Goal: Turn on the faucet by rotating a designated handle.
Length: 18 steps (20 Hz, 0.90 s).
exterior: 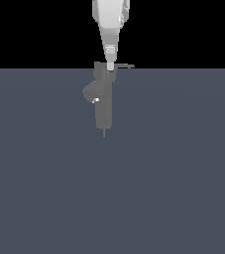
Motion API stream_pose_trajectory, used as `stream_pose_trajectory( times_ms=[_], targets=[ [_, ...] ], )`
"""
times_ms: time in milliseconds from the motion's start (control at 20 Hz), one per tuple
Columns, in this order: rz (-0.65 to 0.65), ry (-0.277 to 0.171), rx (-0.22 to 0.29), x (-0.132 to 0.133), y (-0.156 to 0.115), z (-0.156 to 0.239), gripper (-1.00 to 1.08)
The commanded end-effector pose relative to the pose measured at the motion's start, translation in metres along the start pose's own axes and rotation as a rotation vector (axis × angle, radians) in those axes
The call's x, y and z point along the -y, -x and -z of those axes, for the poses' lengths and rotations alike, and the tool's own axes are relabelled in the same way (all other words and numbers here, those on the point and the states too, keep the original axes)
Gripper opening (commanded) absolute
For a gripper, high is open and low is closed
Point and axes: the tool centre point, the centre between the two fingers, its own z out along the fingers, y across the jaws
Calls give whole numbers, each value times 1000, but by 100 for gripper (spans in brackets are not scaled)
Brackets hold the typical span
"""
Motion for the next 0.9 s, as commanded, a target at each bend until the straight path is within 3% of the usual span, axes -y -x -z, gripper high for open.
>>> stream_pose_trajectory(
  times_ms=[0,850],
  targets=[
    [-18,-14,0,10,-19,3,-100],
    [-39,-19,1,49,-78,6,-100]
  ],
)
